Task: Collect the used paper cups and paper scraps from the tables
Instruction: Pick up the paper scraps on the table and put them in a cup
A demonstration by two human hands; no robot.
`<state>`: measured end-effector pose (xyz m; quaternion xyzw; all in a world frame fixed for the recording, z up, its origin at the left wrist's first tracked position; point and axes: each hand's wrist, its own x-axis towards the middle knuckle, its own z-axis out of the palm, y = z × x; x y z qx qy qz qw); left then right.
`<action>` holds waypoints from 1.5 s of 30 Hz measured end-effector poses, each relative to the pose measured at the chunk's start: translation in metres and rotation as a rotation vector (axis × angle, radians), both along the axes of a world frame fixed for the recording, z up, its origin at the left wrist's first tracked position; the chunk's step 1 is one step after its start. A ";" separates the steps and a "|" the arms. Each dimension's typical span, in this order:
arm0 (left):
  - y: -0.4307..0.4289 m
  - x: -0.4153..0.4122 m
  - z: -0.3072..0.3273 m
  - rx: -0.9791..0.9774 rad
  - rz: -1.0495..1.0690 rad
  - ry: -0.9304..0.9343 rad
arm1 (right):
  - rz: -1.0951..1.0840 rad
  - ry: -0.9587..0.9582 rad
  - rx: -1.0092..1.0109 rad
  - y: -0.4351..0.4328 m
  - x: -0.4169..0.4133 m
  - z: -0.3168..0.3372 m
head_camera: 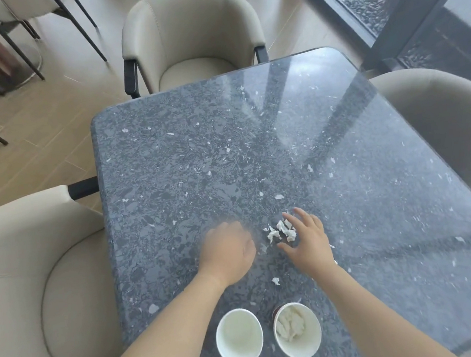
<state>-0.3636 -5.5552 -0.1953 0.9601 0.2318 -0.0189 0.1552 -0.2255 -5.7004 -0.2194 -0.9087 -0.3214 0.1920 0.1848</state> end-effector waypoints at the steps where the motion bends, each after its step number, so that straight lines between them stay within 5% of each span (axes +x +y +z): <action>1: 0.001 0.001 0.000 0.001 -0.007 -0.002 | 0.005 0.033 -0.026 0.002 0.000 -0.001; 19: 0.007 -0.003 0.004 0.023 -0.147 0.089 | 0.164 0.143 0.012 0.026 -0.025 -0.010; 36: -0.014 -0.073 0.026 -0.151 0.008 0.368 | 0.145 0.061 0.203 -0.038 -0.074 0.079; 45: -0.026 -0.107 0.036 -0.304 0.101 0.237 | 0.189 0.076 0.206 -0.057 -0.126 0.092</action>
